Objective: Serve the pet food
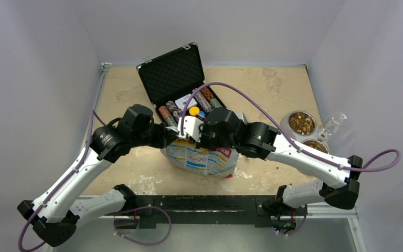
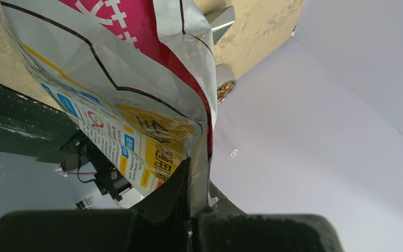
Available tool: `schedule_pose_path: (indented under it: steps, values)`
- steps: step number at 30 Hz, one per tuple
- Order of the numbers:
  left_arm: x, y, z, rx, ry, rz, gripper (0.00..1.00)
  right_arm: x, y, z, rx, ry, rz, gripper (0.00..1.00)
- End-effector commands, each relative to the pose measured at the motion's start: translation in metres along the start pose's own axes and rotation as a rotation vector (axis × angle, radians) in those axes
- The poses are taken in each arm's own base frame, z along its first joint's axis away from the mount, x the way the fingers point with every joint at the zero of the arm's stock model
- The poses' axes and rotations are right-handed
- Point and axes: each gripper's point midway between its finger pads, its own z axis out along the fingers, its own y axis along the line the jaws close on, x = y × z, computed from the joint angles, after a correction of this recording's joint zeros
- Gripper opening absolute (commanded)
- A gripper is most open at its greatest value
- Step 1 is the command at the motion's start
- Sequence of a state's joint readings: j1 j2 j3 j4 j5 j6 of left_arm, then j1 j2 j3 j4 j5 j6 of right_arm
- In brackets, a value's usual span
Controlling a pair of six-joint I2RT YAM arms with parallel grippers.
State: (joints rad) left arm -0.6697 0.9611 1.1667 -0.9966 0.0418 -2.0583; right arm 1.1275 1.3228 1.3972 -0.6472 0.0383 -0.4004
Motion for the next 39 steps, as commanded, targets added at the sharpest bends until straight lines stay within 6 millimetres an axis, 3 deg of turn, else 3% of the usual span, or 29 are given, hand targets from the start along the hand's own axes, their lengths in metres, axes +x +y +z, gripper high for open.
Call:
schedule_pose_path:
  steps: [1, 2, 3, 11, 13, 15, 18, 19, 22, 25, 28, 29, 31, 36, 39]
  values:
    - [-0.003, -0.026, -0.019, 0.104, -0.024, -0.027, 0.0, 0.015, -0.012, -0.02, 0.051, 0.056, 0.017, 0.17]
    - [-0.002, -0.026, -0.019, 0.104, -0.023, -0.025, 0.0, 0.014, -0.013, -0.02, 0.05, 0.059, 0.012, 0.12]
    - [-0.002, -0.026, -0.02, 0.105, -0.023, -0.025, 0.0, 0.015, -0.015, -0.02, 0.059, 0.067, 0.006, 0.0]
    - [-0.004, -0.025, -0.022, 0.101, -0.029, -0.023, 0.0, 0.03, -0.022, -0.034, 0.118, 0.119, 0.033, 0.0]
    - [-0.004, -0.024, -0.023, 0.101, -0.031, -0.022, 0.0, 0.032, -0.021, -0.036, 0.124, 0.1, 0.061, 0.15]
    - [-0.005, -0.023, -0.022, 0.098, -0.032, -0.023, 0.0, 0.037, -0.019, -0.037, 0.123, 0.106, 0.07, 0.18]
    - [-0.005, -0.021, -0.023, 0.094, -0.032, -0.023, 0.0, 0.047, -0.016, -0.037, 0.118, 0.136, 0.082, 0.08]
    - [-0.006, -0.021, -0.023, 0.093, -0.034, -0.025, 0.0, 0.049, -0.015, -0.037, 0.115, 0.141, 0.082, 0.0]
    - [-0.006, -0.021, -0.022, 0.093, -0.035, -0.025, 0.0, 0.052, -0.01, -0.041, 0.084, 0.142, 0.067, 0.0]
    - [-0.007, -0.02, -0.023, 0.092, -0.038, -0.025, 0.0, 0.058, -0.017, -0.046, 0.127, 0.152, 0.084, 0.0]
    - [-0.007, -0.019, -0.023, 0.091, -0.04, -0.027, 0.0, 0.063, -0.023, -0.053, 0.164, 0.137, 0.11, 0.13]
    - [-0.007, -0.019, -0.023, 0.092, -0.041, -0.027, 0.0, 0.067, -0.024, -0.054, 0.175, 0.143, 0.108, 0.12]
    - [-0.008, -0.019, -0.023, 0.09, -0.042, -0.025, 0.0, 0.072, -0.024, -0.059, 0.178, 0.158, 0.106, 0.0]
    - [-0.007, -0.019, -0.023, 0.088, -0.041, -0.025, 0.0, 0.079, -0.022, -0.066, 0.174, 0.153, 0.123, 0.0]
    - [-0.008, -0.018, -0.023, 0.084, -0.043, -0.027, 0.0, 0.08, -0.027, -0.074, 0.206, 0.126, 0.16, 0.09]
